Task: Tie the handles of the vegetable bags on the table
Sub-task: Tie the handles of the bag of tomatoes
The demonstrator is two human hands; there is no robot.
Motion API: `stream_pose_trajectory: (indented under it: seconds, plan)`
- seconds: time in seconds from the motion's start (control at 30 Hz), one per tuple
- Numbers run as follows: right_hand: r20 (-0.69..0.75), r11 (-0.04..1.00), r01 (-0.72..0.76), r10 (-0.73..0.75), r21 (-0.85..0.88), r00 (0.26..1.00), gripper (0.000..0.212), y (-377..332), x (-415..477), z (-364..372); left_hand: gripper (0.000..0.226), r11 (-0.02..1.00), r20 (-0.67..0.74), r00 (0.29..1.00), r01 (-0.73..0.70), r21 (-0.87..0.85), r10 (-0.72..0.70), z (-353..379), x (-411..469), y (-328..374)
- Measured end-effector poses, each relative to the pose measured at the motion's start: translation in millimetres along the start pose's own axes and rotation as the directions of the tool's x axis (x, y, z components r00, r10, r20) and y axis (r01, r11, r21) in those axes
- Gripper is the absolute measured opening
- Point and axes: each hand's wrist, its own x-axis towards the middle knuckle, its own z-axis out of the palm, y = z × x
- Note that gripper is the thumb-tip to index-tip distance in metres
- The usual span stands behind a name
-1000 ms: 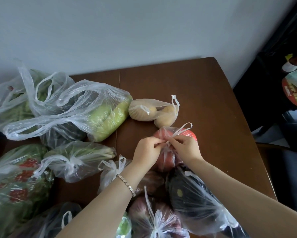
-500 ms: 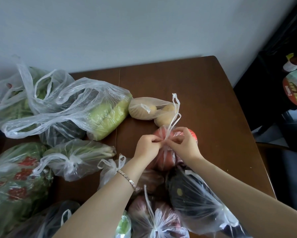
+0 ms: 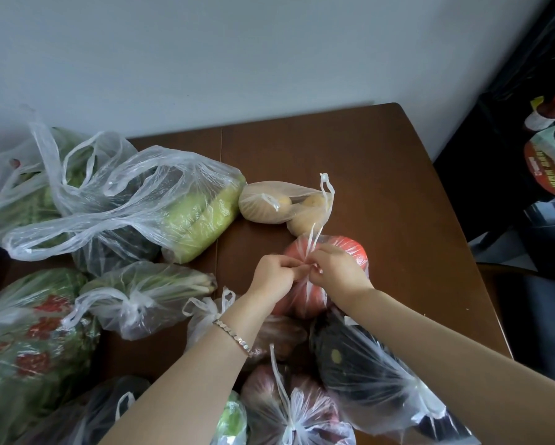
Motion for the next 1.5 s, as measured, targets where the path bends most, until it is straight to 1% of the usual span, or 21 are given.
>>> stream_pose_trajectory:
  seconds: [0.13, 0.3, 0.37, 0.43, 0.53, 0.57, 0.6, 0.67, 0.73, 0.8, 0.83, 0.9, 0.93, 1.03, 1.13, 1.17, 1.23, 1.3, 1.37, 1.43, 1.5]
  plan:
    - [-0.016, 1.000, 0.002, -0.001, 0.025, 1.000, 0.020, 2, -3, -1, 0.011, 0.993, -0.031, 0.994, -0.103, 0.065, 0.105, 1, -2, -4]
    - [-0.176, 0.954, -0.019, 0.075, 0.301, 0.981, 0.011, 4, -12, 4, 0.015, 0.963, -0.062, 0.973, -0.210, 0.172, 0.223, 3, -3, -8]
    - [-0.194, 0.914, -0.058, 0.146, 0.401, 0.970, 0.009, 4, -14, 5, 0.016, 0.949, -0.084, 0.961, -0.242, 0.203, 0.263, 4, -3, -9]
    - [-0.134, 0.849, -0.128, 0.226, 0.513, 0.965, 0.012, 5, -13, 4, 0.014, 0.926, -0.098, 0.943, -0.285, 0.249, 0.317, 4, -3, -10]
    - [0.053, 0.728, -0.236, 0.265, 0.644, 0.963, 0.018, 8, -7, -5, 0.013, 0.874, -0.084, 0.908, -0.364, 0.321, 0.410, 3, -3, -11]
    - [0.128, 0.727, -0.270, 0.247, 0.632, 0.961, 0.020, 9, -5, -11, 0.013, 0.865, -0.077, 0.902, -0.380, 0.327, 0.426, 3, -3, -12]
    - [0.193, 0.758, -0.280, 0.205, 0.589, 0.960, 0.019, 11, -3, -16, 0.014, 0.865, -0.071, 0.900, -0.388, 0.319, 0.430, 4, -3, -13]
    - [0.224, 0.865, -0.183, 0.084, 0.467, 0.971, 0.017, 14, 0, -22, 0.018, 0.888, -0.064, 0.913, -0.372, 0.270, 0.402, 5, -4, -13]
    - [0.158, 0.937, -0.066, 0.012, 0.344, 0.987, 0.024, 16, 1, -16, 0.018, 0.916, -0.055, 0.932, -0.339, 0.213, 0.358, 7, -5, -12]
    - [0.034, 0.969, 0.035, -0.045, 0.245, 0.998, 0.028, 16, -3, -10, 0.018, 0.940, -0.052, 0.950, -0.294, 0.171, 0.307, 5, -5, -10]
    - [-0.045, 0.973, 0.134, -0.128, 0.188, 0.991, 0.026, 16, -5, -7, 0.018, 0.953, -0.047, 0.961, -0.264, 0.146, 0.274, 4, -4, -9]
    - [-0.117, 0.956, 0.290, -0.283, 0.046, 0.952, 0.016, 21, -6, 1, 0.021, 0.970, -0.034, 0.977, -0.205, 0.127, 0.211, 3, -4, -7]
    - [-0.139, 0.950, 0.312, -0.312, -0.021, 0.940, 0.013, 23, -5, 5, 0.021, 0.975, -0.033, 0.982, -0.182, 0.127, 0.187, 3, -4, -6]
    - [-0.173, 0.941, 0.288, -0.319, -0.179, 0.932, 0.008, 24, -4, 8, 0.020, 0.981, -0.045, 0.988, -0.139, 0.132, 0.146, 3, -3, -6]
    - [-0.113, 0.867, 0.292, -0.364, -0.404, 0.925, 0.024, 24, -5, 8, 0.017, 0.977, -0.057, 0.988, -0.130, 0.167, 0.142, 2, -4, -4]
    - [-0.111, 0.855, 0.286, -0.365, -0.432, 0.924, 0.029, 25, -6, 8, 0.016, 0.969, -0.064, 0.985, -0.142, 0.202, 0.158, 2, -4, -3]
    - [-0.121, 0.841, 0.327, -0.413, -0.430, 0.903, 0.030, 27, -9, 7, 0.014, 0.932, -0.089, 0.972, -0.182, 0.313, 0.220, 3, -6, -1]
    - [-0.117, 0.855, 0.396, -0.455, -0.334, 0.883, 0.011, 27, -14, 5, 0.014, 0.887, -0.119, 0.952, -0.212, 0.410, 0.283, 3, -6, 0]
    - [-0.130, 0.871, 0.427, -0.466, -0.244, 0.875, 0.019, 28, -18, 4, 0.013, 0.852, -0.129, 0.939, -0.223, 0.473, 0.318, 2, -4, 1]
    - [-0.093, 0.912, 0.390, -0.402, -0.123, 0.911, 0.022, 27, -22, 1, 0.014, 0.829, -0.123, 0.934, -0.232, 0.508, 0.336, 3, -2, 2]
    - [-0.046, 0.955, 0.297, -0.297, 0.003, 0.954, 0.020, 30, -23, 1, 0.014, 0.831, -0.138, 0.929, -0.232, 0.505, 0.343, 3, -1, 0]
